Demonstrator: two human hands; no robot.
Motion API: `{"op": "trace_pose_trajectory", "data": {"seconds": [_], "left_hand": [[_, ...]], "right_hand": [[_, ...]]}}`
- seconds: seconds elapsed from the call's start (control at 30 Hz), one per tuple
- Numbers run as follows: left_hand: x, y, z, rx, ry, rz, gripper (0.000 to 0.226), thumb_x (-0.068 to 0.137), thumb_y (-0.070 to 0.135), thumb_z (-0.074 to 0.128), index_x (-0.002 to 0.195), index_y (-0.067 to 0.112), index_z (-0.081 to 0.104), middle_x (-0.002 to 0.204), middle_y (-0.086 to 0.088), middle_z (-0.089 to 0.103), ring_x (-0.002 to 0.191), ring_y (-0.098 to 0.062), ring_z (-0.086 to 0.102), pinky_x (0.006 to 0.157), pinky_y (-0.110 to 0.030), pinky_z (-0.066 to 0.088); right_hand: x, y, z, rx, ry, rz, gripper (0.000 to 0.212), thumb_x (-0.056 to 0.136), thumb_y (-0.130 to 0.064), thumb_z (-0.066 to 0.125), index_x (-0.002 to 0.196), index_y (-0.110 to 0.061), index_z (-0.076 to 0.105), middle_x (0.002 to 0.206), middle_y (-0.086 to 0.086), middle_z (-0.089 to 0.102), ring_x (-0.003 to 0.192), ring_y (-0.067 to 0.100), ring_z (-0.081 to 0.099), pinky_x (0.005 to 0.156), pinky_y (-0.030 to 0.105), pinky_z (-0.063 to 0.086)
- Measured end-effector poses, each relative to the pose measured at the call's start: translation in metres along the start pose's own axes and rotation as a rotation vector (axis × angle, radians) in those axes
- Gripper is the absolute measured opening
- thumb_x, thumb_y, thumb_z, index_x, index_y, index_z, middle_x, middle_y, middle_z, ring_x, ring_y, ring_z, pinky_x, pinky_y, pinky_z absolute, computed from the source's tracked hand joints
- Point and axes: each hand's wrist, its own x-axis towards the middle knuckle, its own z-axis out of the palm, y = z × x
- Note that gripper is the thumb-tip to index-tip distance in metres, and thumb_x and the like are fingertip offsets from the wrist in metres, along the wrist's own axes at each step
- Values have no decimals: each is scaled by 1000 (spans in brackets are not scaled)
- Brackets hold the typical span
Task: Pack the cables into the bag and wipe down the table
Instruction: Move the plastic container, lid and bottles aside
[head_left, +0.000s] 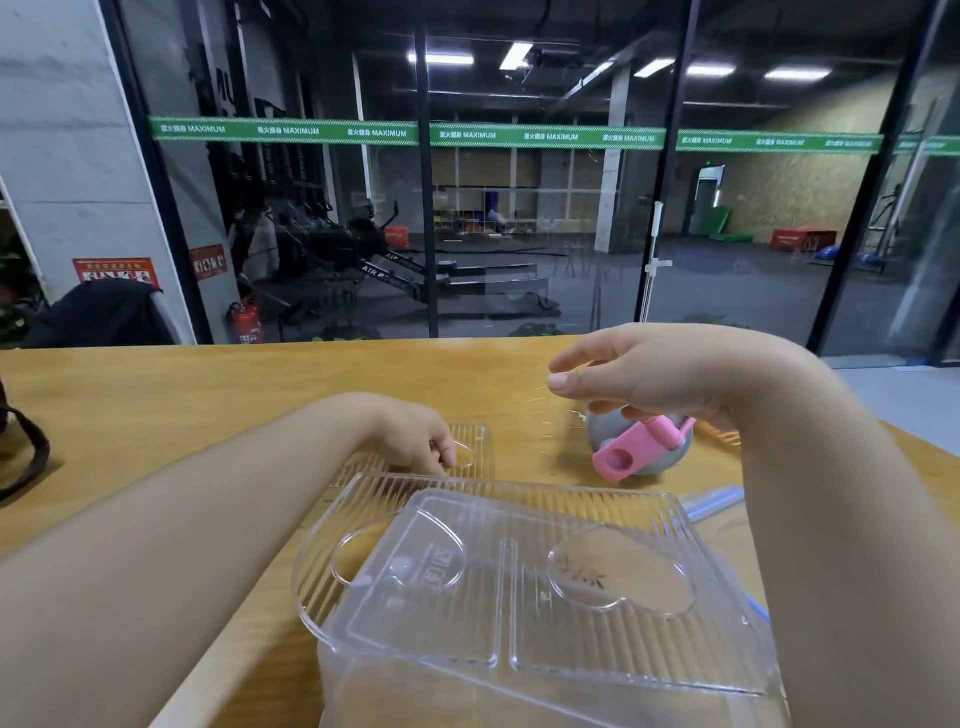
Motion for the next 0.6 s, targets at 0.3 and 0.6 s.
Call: {"op": "trace_pose_trajectory", "data": {"seconds": [0.3, 0.6], "left_hand": [[-5, 2, 1, -48, -22, 12, 17, 77, 28, 70, 86, 16, 62, 70, 6, 55, 62, -11, 47, 63, -23, 42], [-21, -19, 8, -92, 223, 53, 17, 77, 25, 72, 84, 22, 57, 70, 7, 57, 61, -7, 51, 65, -23, 46]], "right_hand": [[-1, -3, 0, 10, -5, -17, 43, 85, -55, 55, 124, -36, 53, 118, -7, 62, 102, 10, 61, 95, 38, 49], [-4, -5, 1, 33, -6, -39, 44, 86, -54, 55, 126, -35, 53, 117, -8, 61, 100, 8, 61, 95, 37, 49]]}}
